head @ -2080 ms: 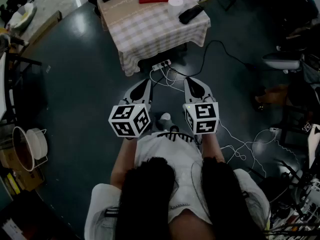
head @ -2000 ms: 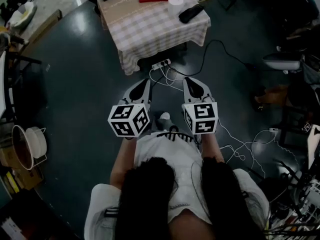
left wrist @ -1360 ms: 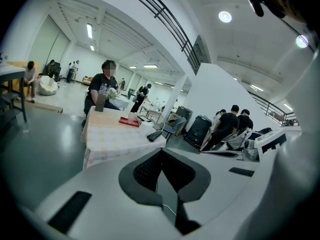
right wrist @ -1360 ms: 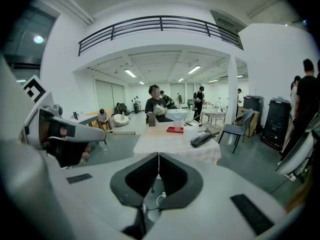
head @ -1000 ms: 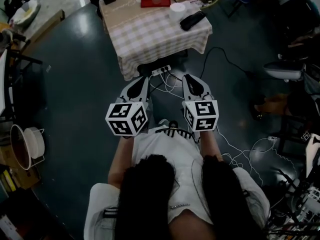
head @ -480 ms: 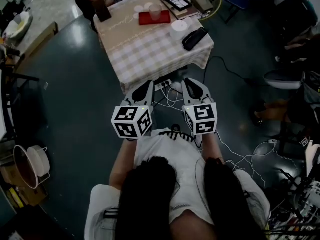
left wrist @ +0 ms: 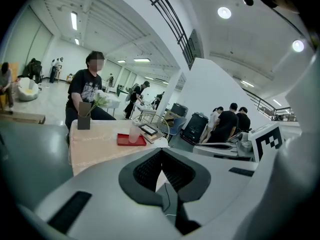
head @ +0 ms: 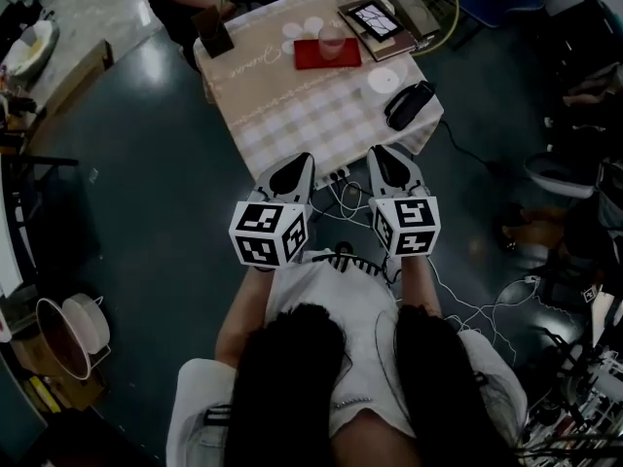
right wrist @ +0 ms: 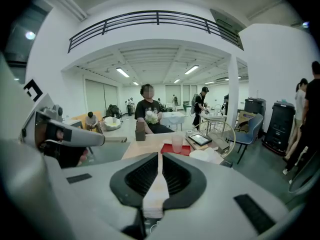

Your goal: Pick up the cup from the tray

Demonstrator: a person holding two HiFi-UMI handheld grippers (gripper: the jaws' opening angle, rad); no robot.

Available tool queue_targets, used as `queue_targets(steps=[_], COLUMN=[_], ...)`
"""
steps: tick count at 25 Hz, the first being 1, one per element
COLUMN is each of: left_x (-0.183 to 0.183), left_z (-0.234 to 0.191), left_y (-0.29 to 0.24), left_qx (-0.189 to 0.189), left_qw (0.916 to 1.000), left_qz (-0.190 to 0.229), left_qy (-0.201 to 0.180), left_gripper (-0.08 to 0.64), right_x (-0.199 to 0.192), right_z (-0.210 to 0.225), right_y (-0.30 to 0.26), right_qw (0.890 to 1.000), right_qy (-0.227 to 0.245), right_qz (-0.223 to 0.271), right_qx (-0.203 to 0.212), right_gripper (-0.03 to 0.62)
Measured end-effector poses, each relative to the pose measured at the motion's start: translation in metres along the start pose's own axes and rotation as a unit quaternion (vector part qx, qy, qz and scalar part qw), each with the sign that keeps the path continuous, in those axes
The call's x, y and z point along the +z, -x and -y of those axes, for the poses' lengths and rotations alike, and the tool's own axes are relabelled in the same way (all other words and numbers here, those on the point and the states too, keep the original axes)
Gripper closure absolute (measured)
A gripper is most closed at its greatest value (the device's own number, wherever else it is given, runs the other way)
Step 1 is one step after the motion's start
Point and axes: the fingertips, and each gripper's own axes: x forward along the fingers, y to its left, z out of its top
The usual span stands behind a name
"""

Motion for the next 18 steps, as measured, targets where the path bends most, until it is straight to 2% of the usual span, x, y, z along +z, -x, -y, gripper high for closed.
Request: queue_targets(steps=[6, 7, 9, 10, 13, 16, 18], left_x=[0.043, 0.049, 0.058, 0.062, 0.069, 0.072, 0.075], left_z=[-0.039, -0.044, -0.054, -0.059, -0.074, -0.085, -0.091], left_y=[-0.025, -0.029, -0.035, -0.038, -0.047, -0.056, -0.061], left_qx=[-0.017, -0.021, -0.027, -0.027, -0.026, -0.026, -0.025], left_qw=[0.9997, 0.9995, 0.9993, 0.9993, 0.9995, 0.9995, 0.9996], left_qz=[0.004, 0.004, 0.002, 0.002, 0.000, -0.002, -0.003], left_qy=[-0.018, -0.022, -0.026, -0.025, -0.020, -0.017, -0.014], left_gripper=[0.554, 0.554, 0.554, 0.554, 0.554, 0.554, 0.554], right_x=[0.044, 0.050, 0.063, 0.070, 0.087, 0.102, 0.110], right_z=[0.005, 0.003, -0.001, -0.003, -0.004, -0.003, -0.001], right_y=[-0.044, -0.052, -0.070, -0.078, -0.101, -0.124, -0.139], right_qw=[0.999, 0.999, 0.999, 0.999, 0.998, 0.996, 0.996], right_qy=[0.007, 0.009, 0.011, 0.015, 0.032, 0.047, 0.050], right_qz=[0.023, 0.026, 0.033, 0.037, 0.051, 0.071, 0.078], right_qx=[-0.032, -0.030, -0.019, -0.014, -0.011, -0.005, 0.001], right_gripper=[0.569, 0.536, 0.415, 0.374, 0.323, 0.208, 0.189])
